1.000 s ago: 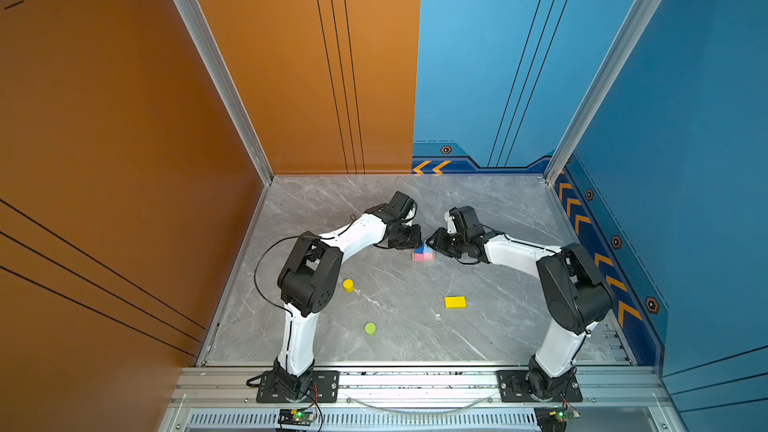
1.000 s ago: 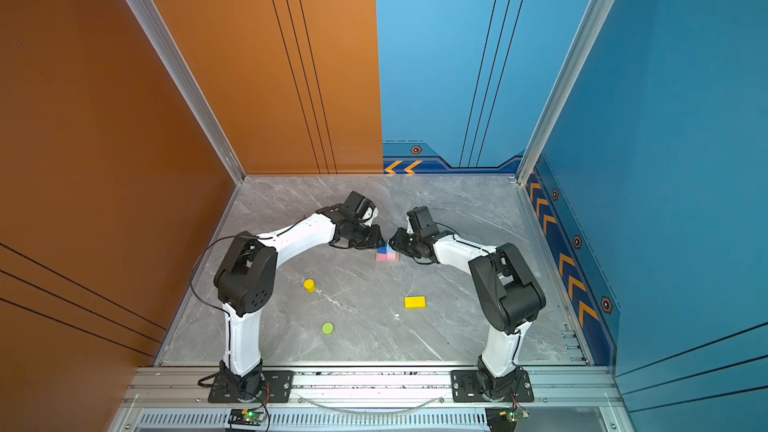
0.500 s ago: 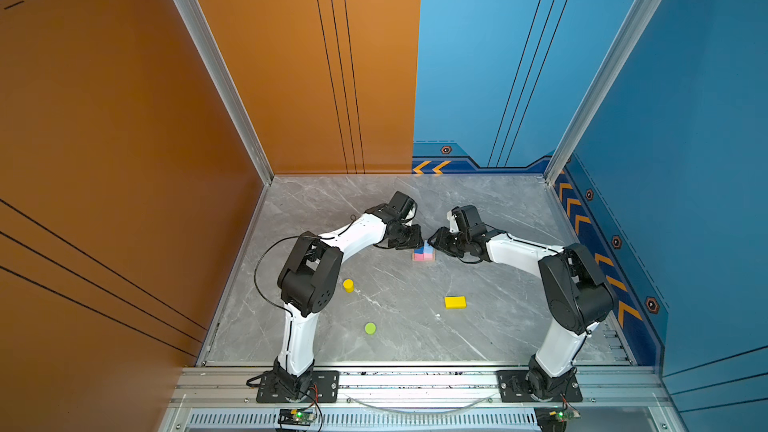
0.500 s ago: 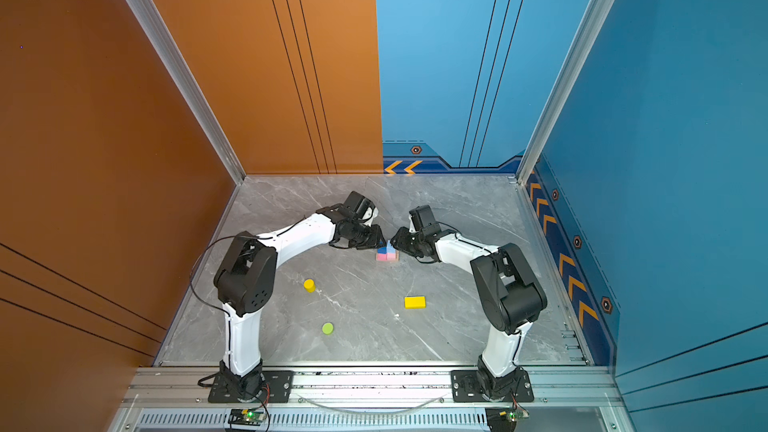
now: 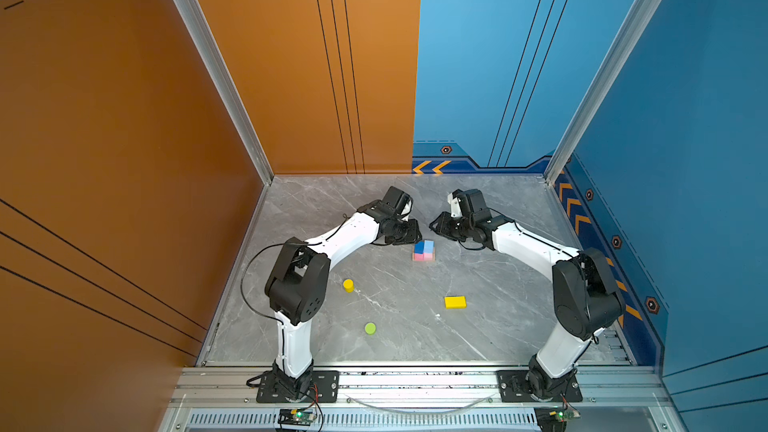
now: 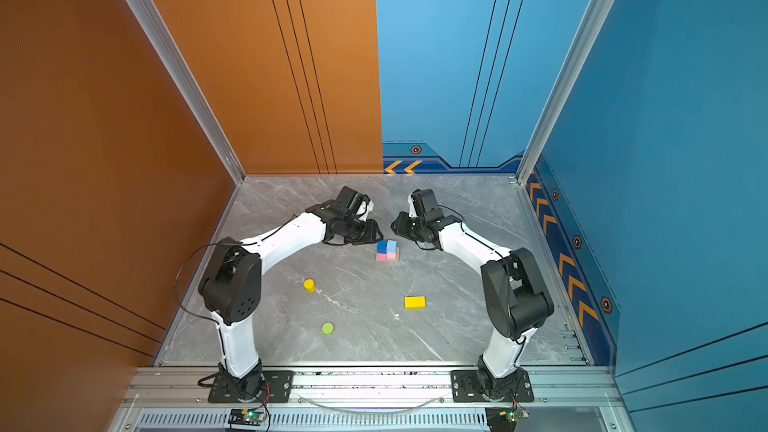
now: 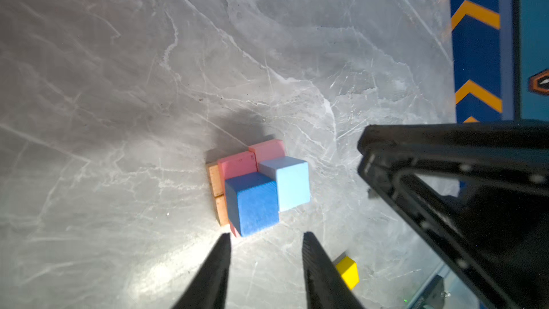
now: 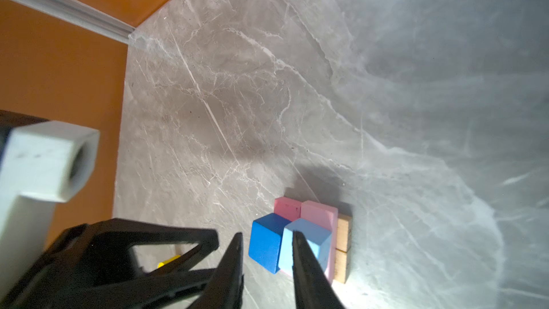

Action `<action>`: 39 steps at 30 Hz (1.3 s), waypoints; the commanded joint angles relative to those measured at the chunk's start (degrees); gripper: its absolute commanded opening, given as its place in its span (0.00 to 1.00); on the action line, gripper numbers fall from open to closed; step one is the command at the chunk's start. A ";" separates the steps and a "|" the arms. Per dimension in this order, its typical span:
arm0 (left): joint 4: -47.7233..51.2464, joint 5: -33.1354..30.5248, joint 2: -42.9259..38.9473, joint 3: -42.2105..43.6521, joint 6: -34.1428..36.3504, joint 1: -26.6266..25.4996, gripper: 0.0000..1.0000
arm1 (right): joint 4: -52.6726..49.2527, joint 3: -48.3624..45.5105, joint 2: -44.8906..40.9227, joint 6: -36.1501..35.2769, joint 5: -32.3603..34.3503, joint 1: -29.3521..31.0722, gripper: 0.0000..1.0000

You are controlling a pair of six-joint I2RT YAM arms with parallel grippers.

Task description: Build the wood block tower

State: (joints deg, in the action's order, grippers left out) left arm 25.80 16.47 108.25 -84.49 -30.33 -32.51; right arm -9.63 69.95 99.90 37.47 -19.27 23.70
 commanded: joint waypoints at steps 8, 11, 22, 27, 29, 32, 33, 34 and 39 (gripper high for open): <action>-7.52 -1.16 -7.76 15.82 -1.73 -0.36 0.00 | -8.29 5.16 0.86 -4.87 1.85 -0.02 0.00; -14.31 1.18 -7.66 20.05 -4.63 -0.24 0.00 | -6.94 1.97 -0.93 -4.02 2.26 0.28 0.00; -36.42 5.26 -4.65 27.73 -14.90 -0.21 0.00 | -1.73 -9.89 -8.96 -1.09 4.37 0.82 0.00; -38.02 6.13 -3.19 27.65 -16.54 -0.24 0.00 | -1.63 -11.47 -10.90 -0.91 5.62 0.66 0.00; -38.26 6.06 -2.83 27.57 -16.74 -0.29 0.00 | -1.58 -11.87 -11.18 -0.82 5.82 0.65 0.00; -38.74 6.44 -2.11 27.18 -17.28 -0.35 0.00 | -1.12 -12.45 -11.28 -0.57 5.85 0.56 0.00; -39.04 6.67 -1.90 27.05 -17.40 -0.36 0.00 | -0.94 -12.65 -11.30 -0.48 5.83 0.58 0.00; -39.16 6.95 -1.69 26.96 -17.62 -0.35 0.00 | -0.78 -12.87 -11.23 -0.39 5.83 0.48 0.00; -39.40 7.34 -0.94 26.50 -18.01 -0.38 0.00 | -0.40 -13.39 -11.20 -0.12 5.82 0.38 0.00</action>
State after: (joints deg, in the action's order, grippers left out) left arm -12.73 22.00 106.08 -57.23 -47.81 -32.64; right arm -11.31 57.21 89.73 36.45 -14.74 24.21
